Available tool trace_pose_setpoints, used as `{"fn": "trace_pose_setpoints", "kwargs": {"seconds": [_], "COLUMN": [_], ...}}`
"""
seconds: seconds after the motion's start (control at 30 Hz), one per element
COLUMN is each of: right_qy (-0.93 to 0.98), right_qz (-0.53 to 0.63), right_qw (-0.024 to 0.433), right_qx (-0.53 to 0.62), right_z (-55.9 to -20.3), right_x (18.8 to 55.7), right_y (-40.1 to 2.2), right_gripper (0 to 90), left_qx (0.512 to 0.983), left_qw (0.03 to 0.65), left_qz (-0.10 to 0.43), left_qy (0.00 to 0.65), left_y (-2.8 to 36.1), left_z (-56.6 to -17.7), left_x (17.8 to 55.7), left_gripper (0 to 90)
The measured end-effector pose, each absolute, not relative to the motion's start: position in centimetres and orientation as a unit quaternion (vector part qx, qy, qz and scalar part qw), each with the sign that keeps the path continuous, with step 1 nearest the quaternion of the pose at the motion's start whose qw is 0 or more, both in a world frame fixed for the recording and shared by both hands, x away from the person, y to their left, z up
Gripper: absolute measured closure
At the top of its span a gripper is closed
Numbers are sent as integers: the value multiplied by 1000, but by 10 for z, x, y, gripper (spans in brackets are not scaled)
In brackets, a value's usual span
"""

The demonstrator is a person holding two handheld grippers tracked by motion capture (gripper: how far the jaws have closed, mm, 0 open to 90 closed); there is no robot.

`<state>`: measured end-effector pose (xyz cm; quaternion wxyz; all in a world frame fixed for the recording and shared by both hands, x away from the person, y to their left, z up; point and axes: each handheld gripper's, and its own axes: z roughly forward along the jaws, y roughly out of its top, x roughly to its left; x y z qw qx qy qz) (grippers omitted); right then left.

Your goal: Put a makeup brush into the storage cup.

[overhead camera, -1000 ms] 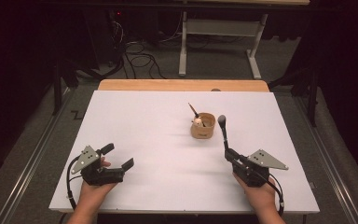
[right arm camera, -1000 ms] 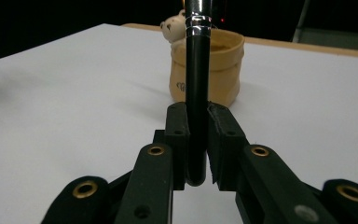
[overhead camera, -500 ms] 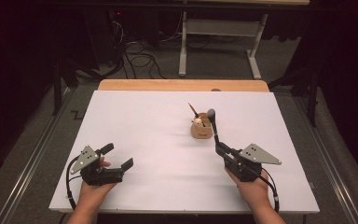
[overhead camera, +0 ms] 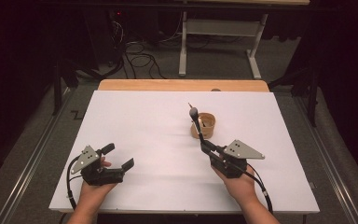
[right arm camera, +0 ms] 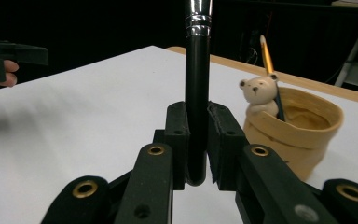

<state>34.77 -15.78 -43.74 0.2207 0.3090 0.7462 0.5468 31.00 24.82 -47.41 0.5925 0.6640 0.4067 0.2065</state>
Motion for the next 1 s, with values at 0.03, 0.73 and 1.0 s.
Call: {"fn": "trace_pose_setpoints", "kwargs": {"seconds": [0.03,0.73,1.0], "right_qy": [747,756,759], "right_qz": [547,563,569], "right_qw": [223,201,189], "right_qx": [306,265,254], "right_z": [-437,-449,-451], "right_x": [348,335,331], "right_y": [-156,-136,-128], "right_gripper": [808,808,808], "left_qx": [664,669,672], "left_qw": [592,607,615], "left_qz": [206,183,170], "left_qy": [407,388,376], "left_y": [248,232,221], "left_z": [-474,-467,-456], "left_x": [310,309,310], "left_gripper": [9,13,25]}}
